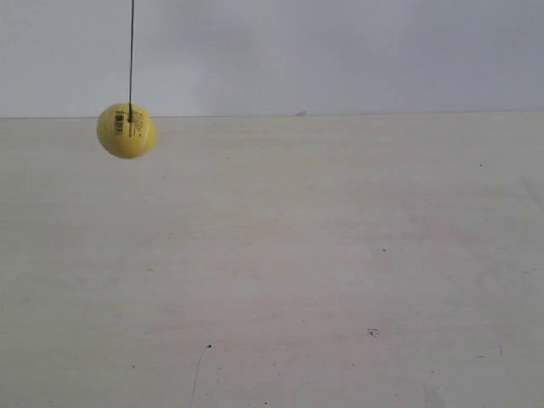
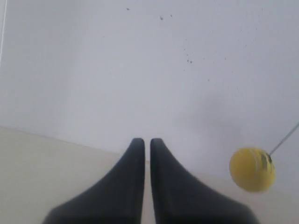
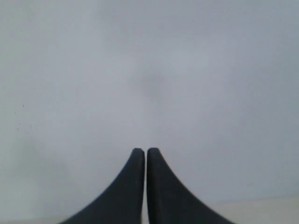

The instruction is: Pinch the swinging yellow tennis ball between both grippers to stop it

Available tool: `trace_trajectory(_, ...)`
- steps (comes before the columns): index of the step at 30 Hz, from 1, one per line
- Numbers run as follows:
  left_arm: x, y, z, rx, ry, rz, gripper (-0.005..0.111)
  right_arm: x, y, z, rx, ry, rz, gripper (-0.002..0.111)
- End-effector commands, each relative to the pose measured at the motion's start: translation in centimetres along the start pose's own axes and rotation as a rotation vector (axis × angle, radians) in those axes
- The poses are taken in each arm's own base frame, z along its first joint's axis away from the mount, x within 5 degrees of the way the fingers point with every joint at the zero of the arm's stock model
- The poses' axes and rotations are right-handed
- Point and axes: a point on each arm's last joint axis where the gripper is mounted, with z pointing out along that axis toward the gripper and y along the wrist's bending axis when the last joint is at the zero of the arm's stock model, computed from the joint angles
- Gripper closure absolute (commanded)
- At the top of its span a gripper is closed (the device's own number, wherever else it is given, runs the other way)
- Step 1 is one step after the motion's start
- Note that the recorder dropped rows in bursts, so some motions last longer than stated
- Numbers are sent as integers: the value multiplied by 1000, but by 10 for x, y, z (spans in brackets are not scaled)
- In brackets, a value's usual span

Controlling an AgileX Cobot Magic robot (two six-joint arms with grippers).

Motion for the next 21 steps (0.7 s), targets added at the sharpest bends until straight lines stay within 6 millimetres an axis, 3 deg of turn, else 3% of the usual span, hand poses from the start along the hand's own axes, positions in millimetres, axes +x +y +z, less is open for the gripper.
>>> trace_trajectory(1,-6,-1,0,19,-71,-76,102,-8,1,-1,-13,-86,61,108)
trace_trajectory(5,-9,-1,-1,29,-100,-155,102,-7,2,-1,-26,-77,174,108)
trace_trajectory(9,-13,-4,-1,55,-152,-71,102,-8,12,-1,-128,-87,37,108)
trace_trajectory(15,-32,-19,-5,192,-275,37,102,-20,30,-5,-337,-216,16,108)
trace_trajectory(21,-63,-36,8,283,-290,59,102,-49,33,24,-314,-158,21,108)
